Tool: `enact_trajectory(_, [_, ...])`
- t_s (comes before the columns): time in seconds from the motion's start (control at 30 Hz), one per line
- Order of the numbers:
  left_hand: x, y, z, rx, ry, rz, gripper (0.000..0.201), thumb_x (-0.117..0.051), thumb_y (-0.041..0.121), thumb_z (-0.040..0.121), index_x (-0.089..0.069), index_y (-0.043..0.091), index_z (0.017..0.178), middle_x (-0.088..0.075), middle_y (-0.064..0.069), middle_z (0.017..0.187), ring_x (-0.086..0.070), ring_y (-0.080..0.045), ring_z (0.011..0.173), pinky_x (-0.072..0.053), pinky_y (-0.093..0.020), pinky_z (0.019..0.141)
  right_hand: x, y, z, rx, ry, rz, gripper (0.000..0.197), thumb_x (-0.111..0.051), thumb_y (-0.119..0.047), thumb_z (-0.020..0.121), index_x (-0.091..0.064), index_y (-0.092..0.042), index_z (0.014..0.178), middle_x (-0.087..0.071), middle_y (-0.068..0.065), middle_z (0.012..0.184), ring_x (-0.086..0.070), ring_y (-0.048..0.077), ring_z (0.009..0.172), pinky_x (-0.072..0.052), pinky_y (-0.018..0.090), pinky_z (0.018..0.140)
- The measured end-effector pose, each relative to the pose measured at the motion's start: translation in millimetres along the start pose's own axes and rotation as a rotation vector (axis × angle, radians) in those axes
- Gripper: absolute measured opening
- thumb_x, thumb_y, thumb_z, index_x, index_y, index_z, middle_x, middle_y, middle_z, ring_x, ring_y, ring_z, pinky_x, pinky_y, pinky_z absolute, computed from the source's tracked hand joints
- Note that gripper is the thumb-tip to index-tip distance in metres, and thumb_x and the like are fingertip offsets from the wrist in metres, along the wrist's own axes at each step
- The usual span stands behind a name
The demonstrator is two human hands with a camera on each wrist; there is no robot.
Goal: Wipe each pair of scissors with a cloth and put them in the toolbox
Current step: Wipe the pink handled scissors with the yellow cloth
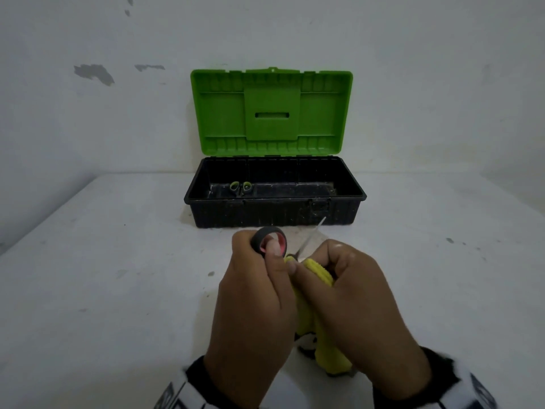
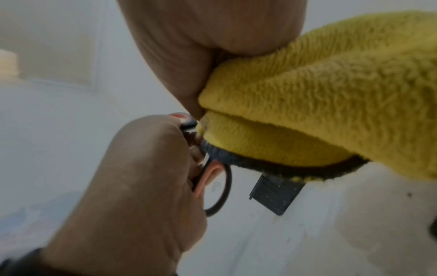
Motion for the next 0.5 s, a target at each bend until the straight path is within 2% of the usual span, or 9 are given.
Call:
enact_trajectory(0.07, [0.9, 1.2, -0.3, -0.020, -0.008, 0.000, 0.008, -0.034, 0.036, 0.096, -0.037, 0.028, 0.098, -0.041, 0.024, 0.068, -0.058, 0.008, 0.067, -0.038, 0.005, 0.054, 1.7, 4.1, 1.7, -0.035, -0.004, 0.063, 0.027, -0.071, -0.041, 0.082, -0.061, -0.020, 0.067, -0.063, -0.002, 0.064, -0.059, 0.006, 0.063, -0.046, 0.013, 0.053])
enact_trajectory(0.17, [-0.1, 4.4, -0.1, -0.050, -0.049, -0.001, 0.001, -0.032, 0.038, 0.098, -0.032, 0.039, 0.099, -0.044, 0.020, 0.066, -0.058, 0.005, 0.076, -0.042, -0.002, 0.054, 6.7, 7.4, 7.5, -0.064, 0.017, 0.141, 0.027, -0.073, -0.036, 0.082, -0.060, -0.019, 0.066, -0.062, -0.002, 0.061, -0.054, 0.004, 0.054, -0.042, 0.013, 0.049])
enact_trajectory(0.2, [-0.3, 5.3, -0.4, -0.055, -0.061, 0.003, 0.002, -0.031, 0.041, 0.098, -0.030, 0.043, 0.098, -0.045, 0.019, 0.066, -0.060, 0.000, 0.075, -0.045, -0.005, 0.055, 8.2, 7.3, 9.6, -0.064, 0.027, 0.154, 0.028, -0.073, -0.034, 0.082, -0.058, -0.019, 0.064, -0.060, -0.004, 0.060, -0.052, 0.003, 0.052, -0.041, 0.012, 0.048])
enact_trajectory(0.23, [-0.2, 5.3, -1.1, -0.052, -0.071, 0.009, 0.002, -0.029, 0.043, 0.097, -0.029, 0.045, 0.097, -0.047, 0.019, 0.066, -0.061, -0.004, 0.068, -0.048, -0.008, 0.056, 10.2, 7.4, 12.5, -0.063, 0.046, 0.163, 0.028, -0.073, -0.033, 0.083, -0.057, -0.019, 0.063, -0.058, -0.004, 0.058, -0.051, 0.002, 0.051, -0.040, 0.011, 0.048])
enact_trajectory(0.3, [-1.0, 3.9, -2.8, -0.024, -0.087, 0.003, 0.003, -0.026, 0.049, 0.096, -0.028, 0.047, 0.096, -0.053, 0.014, 0.065, -0.059, -0.003, 0.055, -0.053, -0.017, 0.058, 17.7, 10.5, 20.1, -0.066, 0.109, 0.173, 0.029, -0.073, -0.031, 0.084, -0.057, -0.018, 0.063, -0.057, -0.001, 0.059, -0.049, 0.002, 0.051, -0.040, 0.011, 0.048])
enact_trajectory(0.37, [-1.8, 2.0, -5.2, -0.001, -0.097, -0.001, 0.007, -0.023, 0.052, 0.095, -0.029, 0.048, 0.095, -0.056, 0.009, 0.064, -0.060, -0.003, 0.055, -0.054, -0.023, 0.056, 25.4, 13.8, 26.2, -0.067, 0.164, 0.173, 0.030, -0.072, -0.032, 0.085, -0.058, -0.015, 0.065, -0.060, 0.007, 0.064, -0.049, 0.003, 0.053, -0.041, 0.010, 0.049])
enact_trajectory(0.43, [-1.3, 1.3, -6.3, 0.001, -0.097, 0.005, 0.009, -0.022, 0.053, 0.095, -0.029, 0.047, 0.095, -0.056, 0.008, 0.063, -0.059, -0.003, 0.054, -0.053, -0.023, 0.055, 24.6, 12.5, 26.0, -0.061, 0.154, 0.159, 0.030, -0.073, -0.031, 0.085, -0.058, -0.015, 0.064, -0.059, 0.006, 0.063, -0.049, 0.002, 0.052, -0.040, 0.009, 0.049])
enact_trajectory(0.5, [1.0, 1.9, -5.4, -0.012, -0.089, 0.024, 0.006, -0.024, 0.051, 0.095, -0.028, 0.047, 0.095, -0.052, 0.011, 0.062, -0.056, 0.000, 0.053, -0.052, -0.018, 0.056, 16.3, 7.7, 19.7, -0.062, 0.089, 0.142, 0.029, -0.073, -0.031, 0.084, -0.057, -0.018, 0.064, -0.057, 0.000, 0.060, -0.051, 0.002, 0.053, -0.041, 0.009, 0.048])
Point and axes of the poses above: each hand's wrist, its own z-axis towards the middle knuckle, its own x-axis out of the back of the hand, y = z × x, the point moved 8 cm from there along z, towards the middle knuckle
